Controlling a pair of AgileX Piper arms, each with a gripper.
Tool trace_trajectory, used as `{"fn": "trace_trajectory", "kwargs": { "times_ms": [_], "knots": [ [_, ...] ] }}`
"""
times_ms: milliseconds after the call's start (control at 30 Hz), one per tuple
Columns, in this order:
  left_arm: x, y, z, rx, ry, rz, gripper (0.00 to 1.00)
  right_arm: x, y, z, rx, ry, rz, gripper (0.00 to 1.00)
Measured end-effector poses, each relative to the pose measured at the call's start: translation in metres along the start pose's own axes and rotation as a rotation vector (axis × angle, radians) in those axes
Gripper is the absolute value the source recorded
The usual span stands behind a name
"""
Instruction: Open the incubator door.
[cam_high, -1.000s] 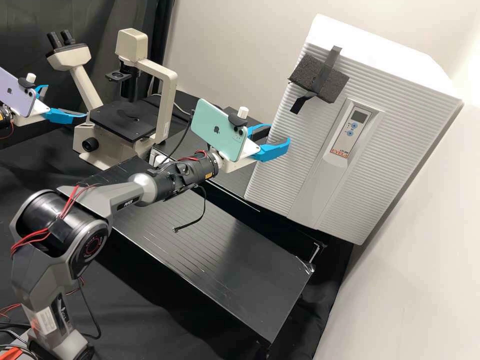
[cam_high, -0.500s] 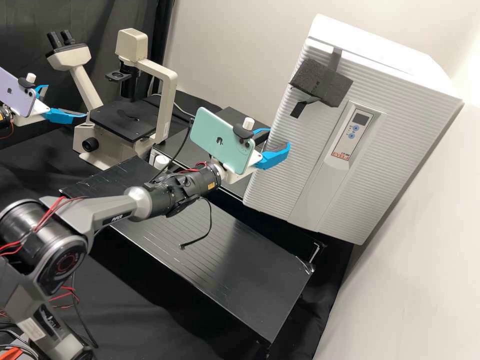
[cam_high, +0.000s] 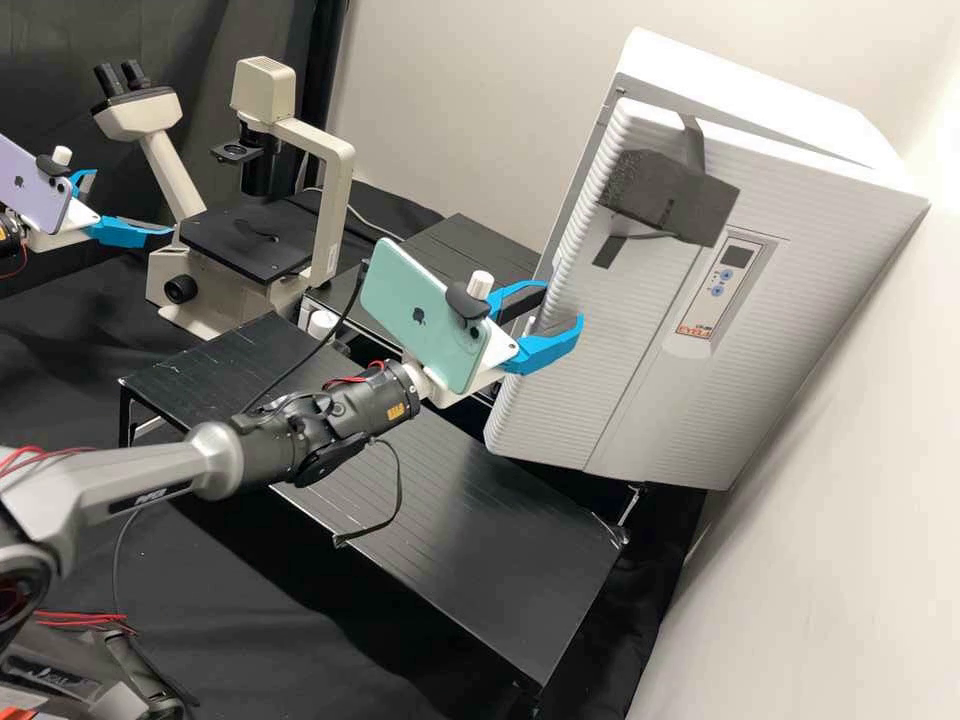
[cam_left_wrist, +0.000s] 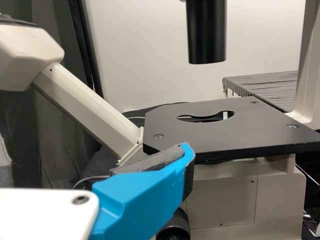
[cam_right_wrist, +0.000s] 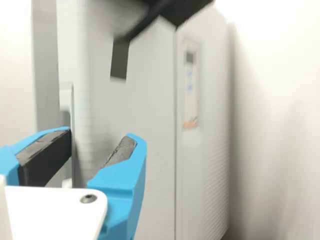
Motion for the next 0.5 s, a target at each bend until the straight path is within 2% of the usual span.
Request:
{"fn": "trace_trajectory", "kwargs": {
  "times_ms": [100, 333, 500],
  "knots": [
    [0.0, 0.0, 0.0, 0.0, 0.0, 0.0, 1.0, -0.013, 0.012, -0.002, 0.023, 0.002, 0.077, 1.0],
    [0.0, 0.0, 0.0, 0.0, 0.0, 0.0, 1.0, -0.045, 0.024, -0.004, -0.01, -0.001, 0.16, 1.0],
    [0.0, 0.0, 0.0, 0.0, 0.0, 0.0, 1.0, -0.069, 0.024, -0.01, -0.029, 0.04, 0.206, 1.0]
  ]
}}
